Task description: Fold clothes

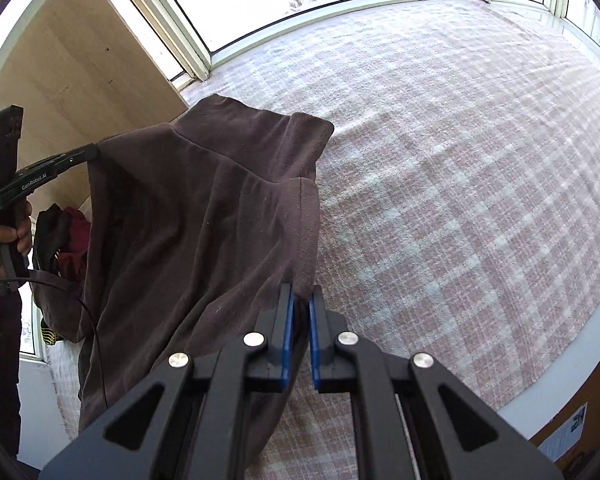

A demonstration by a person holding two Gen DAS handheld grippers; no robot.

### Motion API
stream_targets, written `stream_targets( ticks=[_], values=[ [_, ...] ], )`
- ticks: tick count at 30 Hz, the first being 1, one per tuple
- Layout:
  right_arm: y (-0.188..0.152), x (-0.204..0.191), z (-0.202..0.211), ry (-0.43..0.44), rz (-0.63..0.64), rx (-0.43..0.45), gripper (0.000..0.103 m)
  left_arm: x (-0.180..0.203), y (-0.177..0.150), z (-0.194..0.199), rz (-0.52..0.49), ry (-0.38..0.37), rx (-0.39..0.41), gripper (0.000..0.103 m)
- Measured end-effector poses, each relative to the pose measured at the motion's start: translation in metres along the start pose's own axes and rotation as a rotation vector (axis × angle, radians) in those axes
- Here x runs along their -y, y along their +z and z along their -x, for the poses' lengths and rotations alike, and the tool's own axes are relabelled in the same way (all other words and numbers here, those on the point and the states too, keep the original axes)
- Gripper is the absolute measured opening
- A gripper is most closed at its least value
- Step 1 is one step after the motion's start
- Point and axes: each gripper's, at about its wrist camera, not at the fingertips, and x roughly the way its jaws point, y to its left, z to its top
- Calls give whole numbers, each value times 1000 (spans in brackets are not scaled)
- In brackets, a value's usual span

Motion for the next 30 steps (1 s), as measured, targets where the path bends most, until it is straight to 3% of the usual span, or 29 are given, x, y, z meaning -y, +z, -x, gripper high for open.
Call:
stream_targets(
  ticks=[2, 5, 8, 10, 11, 12, 14, 17, 19, 20, 21, 26, 30],
  values=[
    [-2, 1, -9, -29, 8, -20, 7, -4, -4, -12, 17, -28, -58, 2],
    [-4, 2, -31, -64, 1, -60, 7, -4, -10, -36, 8, 9, -111, 3],
    [-1, 36, -49, -70, -10, -80, 7, 3, -10, -43, -28, 22, -119, 5],
    [-1, 34, -53, -72, -11, -88, 7, 8, -4, -44, -50, 23, -111, 22],
    [0, 33, -55, -71, -13, -91, 7, 10, -1, -45, -69, 38, -104, 41],
    [1, 31, -57, -70, -14, -94, 7, 12, 3, -46, -89, 52, -100, 47],
    [1, 40, -59, -69, -8, -102, 7, 14, 11, -55, -124, 69, -121, 48],
    [-4, 68, -61, -65, -5, -112, 7, 17, 19, -71, -164, 84, -161, 48],
    [-3, 68, -63, -58, -12, -116, 7, 17, 20, -86, -172, 74, -206, 42],
    [-3, 69, -63, -51, -18, -117, 7, 17, 20, -93, -170, 59, -237, 20],
    [-2, 69, -64, -47, -22, -119, 7, 16, 19, -99, -163, 58, -258, 8],
    [1, 80, -70, -25, -22, -136, 7, 12, 15, -81, -102, 33, -191, 7],
    [1, 80, -63, 5, -33, -113, 7, 8, 14, -28, -48, 34, -66, 7]
  ],
)
